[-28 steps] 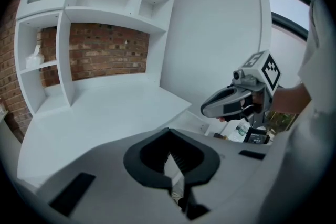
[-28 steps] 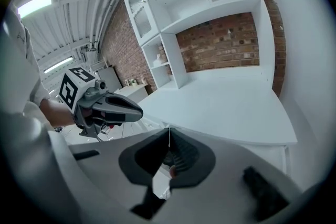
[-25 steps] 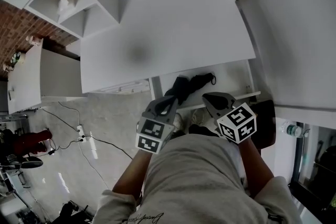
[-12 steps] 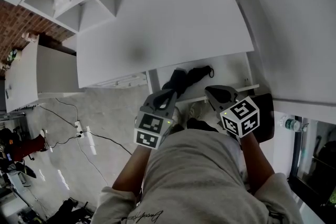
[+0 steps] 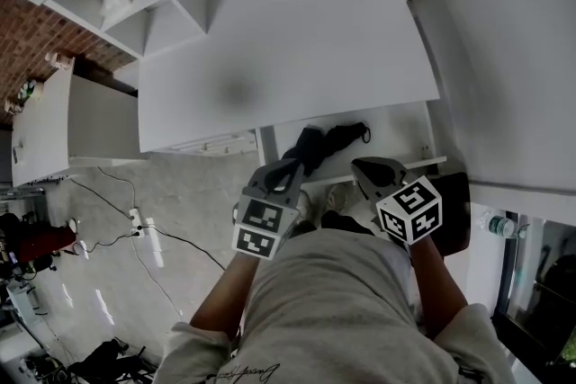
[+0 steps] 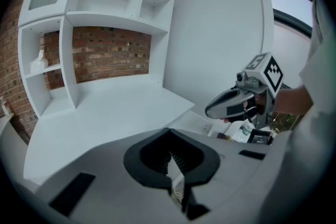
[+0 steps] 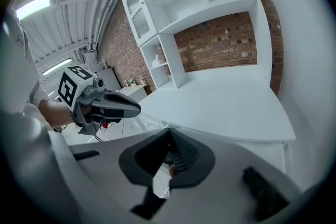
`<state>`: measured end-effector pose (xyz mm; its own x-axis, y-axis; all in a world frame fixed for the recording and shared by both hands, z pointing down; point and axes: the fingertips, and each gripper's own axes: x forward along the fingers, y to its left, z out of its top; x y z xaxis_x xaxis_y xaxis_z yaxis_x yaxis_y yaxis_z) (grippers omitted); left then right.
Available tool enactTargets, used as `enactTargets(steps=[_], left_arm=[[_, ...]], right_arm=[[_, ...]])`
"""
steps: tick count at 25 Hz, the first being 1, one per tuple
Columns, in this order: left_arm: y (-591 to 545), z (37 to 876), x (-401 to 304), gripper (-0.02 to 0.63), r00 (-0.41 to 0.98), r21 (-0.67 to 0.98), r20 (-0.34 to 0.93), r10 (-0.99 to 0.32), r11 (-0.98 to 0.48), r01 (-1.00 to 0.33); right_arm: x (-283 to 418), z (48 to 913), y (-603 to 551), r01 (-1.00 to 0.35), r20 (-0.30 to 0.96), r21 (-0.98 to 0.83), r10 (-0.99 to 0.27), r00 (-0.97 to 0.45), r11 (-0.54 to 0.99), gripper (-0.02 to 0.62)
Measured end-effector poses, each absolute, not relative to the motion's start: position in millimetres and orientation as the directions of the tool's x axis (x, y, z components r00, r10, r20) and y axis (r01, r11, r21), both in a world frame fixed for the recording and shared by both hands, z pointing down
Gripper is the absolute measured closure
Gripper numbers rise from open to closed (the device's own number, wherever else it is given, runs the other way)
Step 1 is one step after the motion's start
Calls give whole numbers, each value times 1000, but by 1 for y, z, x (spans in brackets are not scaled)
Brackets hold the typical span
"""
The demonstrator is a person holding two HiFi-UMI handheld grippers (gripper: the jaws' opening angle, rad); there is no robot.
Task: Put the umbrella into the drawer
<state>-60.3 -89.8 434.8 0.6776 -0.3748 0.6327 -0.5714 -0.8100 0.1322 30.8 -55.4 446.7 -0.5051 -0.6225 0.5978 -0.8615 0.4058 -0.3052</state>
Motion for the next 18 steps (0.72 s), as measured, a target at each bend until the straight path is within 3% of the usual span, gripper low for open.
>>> enactTargets(steps=[18], left_arm=[[-98, 434, -65, 591, 677, 153, 633, -376, -796, -585]], right_arm=[[33, 449, -62, -859, 603, -309, -615, -508, 407, 568]])
